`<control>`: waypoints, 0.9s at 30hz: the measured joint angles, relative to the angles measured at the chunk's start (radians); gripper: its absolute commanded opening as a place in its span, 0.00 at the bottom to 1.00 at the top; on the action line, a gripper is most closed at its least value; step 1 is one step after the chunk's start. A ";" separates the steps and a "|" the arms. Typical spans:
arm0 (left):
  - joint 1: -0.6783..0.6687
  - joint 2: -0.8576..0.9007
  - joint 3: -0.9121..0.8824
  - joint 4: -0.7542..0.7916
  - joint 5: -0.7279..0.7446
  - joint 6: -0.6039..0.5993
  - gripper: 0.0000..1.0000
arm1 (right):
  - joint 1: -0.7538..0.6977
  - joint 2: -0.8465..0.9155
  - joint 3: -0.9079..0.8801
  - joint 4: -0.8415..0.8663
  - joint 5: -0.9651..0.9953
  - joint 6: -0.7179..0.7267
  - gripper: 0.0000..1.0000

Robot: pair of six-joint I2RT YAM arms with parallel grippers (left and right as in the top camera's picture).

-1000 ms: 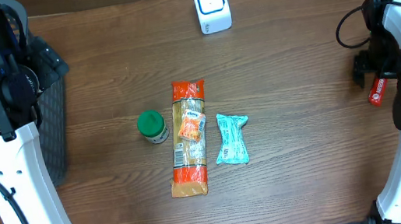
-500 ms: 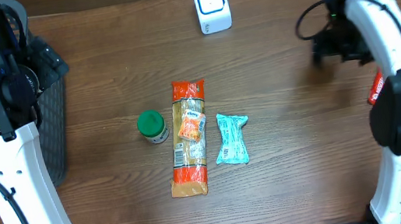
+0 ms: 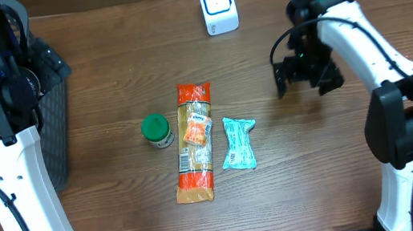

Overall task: Scan the item barcode
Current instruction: 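Move the right gripper left over the teal wrapper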

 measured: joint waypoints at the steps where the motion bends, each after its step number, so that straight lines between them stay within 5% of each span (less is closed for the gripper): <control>1: 0.000 0.000 0.000 0.000 0.000 0.000 1.00 | 0.011 0.000 -0.026 0.023 -0.007 0.000 1.00; 9: 0.000 0.000 0.000 0.000 0.000 0.000 1.00 | 0.072 0.000 -0.185 0.157 -0.050 0.000 1.00; 27: 0.000 0.000 0.000 0.000 0.000 0.000 1.00 | 0.072 0.000 -0.191 0.217 -0.083 0.000 1.00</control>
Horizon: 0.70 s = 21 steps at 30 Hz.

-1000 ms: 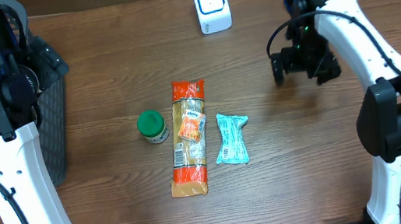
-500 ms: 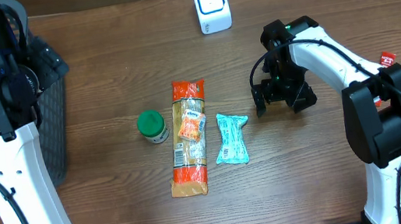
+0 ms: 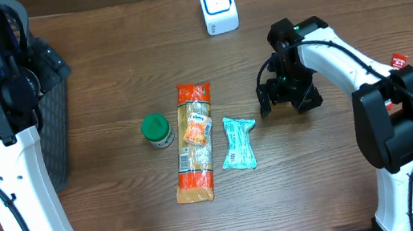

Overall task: Scan the item barcode
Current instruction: 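Move the right gripper left over the teal wrapper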

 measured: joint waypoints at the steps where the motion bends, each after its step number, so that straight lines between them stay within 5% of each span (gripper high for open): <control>1: 0.000 0.000 0.000 0.000 0.000 0.000 1.00 | 0.000 0.000 0.000 0.000 0.000 0.000 1.00; 21: 0.000 0.000 0.000 0.000 0.000 0.000 1.00 | 0.000 0.000 -0.037 0.040 -0.002 0.000 1.00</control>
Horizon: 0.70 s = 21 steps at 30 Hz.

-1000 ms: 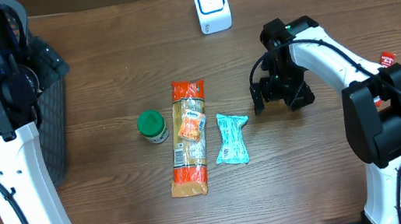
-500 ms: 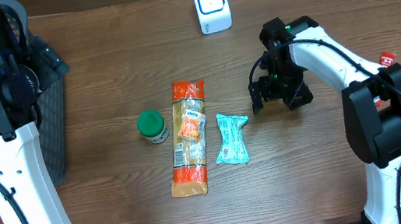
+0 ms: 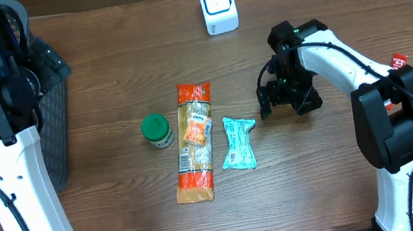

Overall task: Scan the item barcode
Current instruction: 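Move the right gripper left over the teal wrapper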

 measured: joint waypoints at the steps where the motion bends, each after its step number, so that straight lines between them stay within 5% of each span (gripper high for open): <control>1: 0.000 0.000 0.000 0.000 0.000 0.000 1.00 | 0.000 0.000 -0.003 0.004 -0.002 0.000 1.00; 21: 0.000 0.000 0.000 0.000 0.000 0.000 1.00 | 0.000 0.000 -0.016 0.055 -0.026 0.000 1.00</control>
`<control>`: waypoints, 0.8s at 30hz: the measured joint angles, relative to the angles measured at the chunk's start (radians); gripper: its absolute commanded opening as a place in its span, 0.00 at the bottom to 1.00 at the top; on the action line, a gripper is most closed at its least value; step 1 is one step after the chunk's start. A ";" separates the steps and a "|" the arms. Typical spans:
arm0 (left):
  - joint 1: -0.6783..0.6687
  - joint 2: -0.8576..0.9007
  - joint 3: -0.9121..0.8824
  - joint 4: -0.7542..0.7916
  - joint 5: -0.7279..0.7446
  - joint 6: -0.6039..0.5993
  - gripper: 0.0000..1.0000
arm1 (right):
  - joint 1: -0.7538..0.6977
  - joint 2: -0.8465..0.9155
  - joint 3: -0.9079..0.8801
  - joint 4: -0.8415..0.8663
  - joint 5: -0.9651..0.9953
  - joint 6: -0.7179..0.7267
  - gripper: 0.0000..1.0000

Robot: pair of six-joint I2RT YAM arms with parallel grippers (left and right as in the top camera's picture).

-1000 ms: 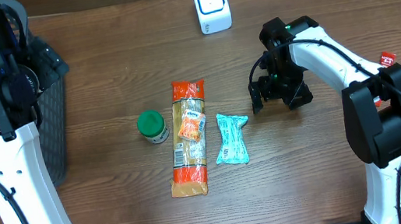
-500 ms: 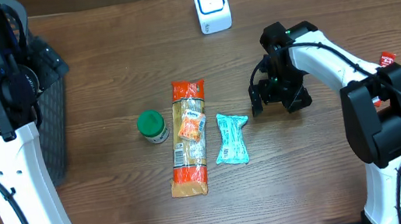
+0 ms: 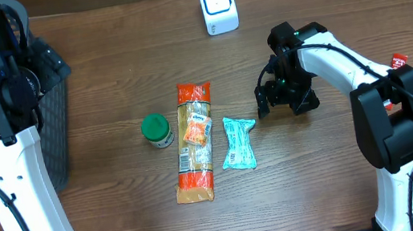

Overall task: Scan the item barcode
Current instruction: 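Move the right gripper left over the teal wrapper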

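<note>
A white barcode scanner point(image 3: 218, 6) with a blue-ringed window stands at the back of the table. Three items lie mid-table: a long orange and yellow packet point(image 3: 194, 142), a small teal packet point(image 3: 238, 143) to its right, and a green-capped jar point(image 3: 157, 130) to its left. My right gripper point(image 3: 279, 98) hangs just right of the teal packet's upper end, fingers apart with nothing between them. The left arm stays raised at the far left; its fingers are out of view.
A dark mesh basket point(image 3: 52, 113) stands at the left edge, partly under the left arm. A small red thing point(image 3: 399, 60) shows behind the right arm at the right side.
My right gripper has edged slightly left and down toward the teal packet. The items, scanner and left arm have not moved.
First my right gripper hung over the right part of the table, well clear of the items. By the second moment it had moved left and lower, closer to the teal packet. It has crept nearer since then, still holding nothing.
</note>
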 measured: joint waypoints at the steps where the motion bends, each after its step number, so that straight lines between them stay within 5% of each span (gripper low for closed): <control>1: 0.000 0.000 0.000 0.000 0.000 0.000 1.00 | 0.000 0.000 0.000 0.002 0.000 0.000 1.00; 24: 0.000 0.000 0.000 0.000 0.000 0.000 1.00 | 0.000 0.000 0.000 0.022 0.000 0.000 1.00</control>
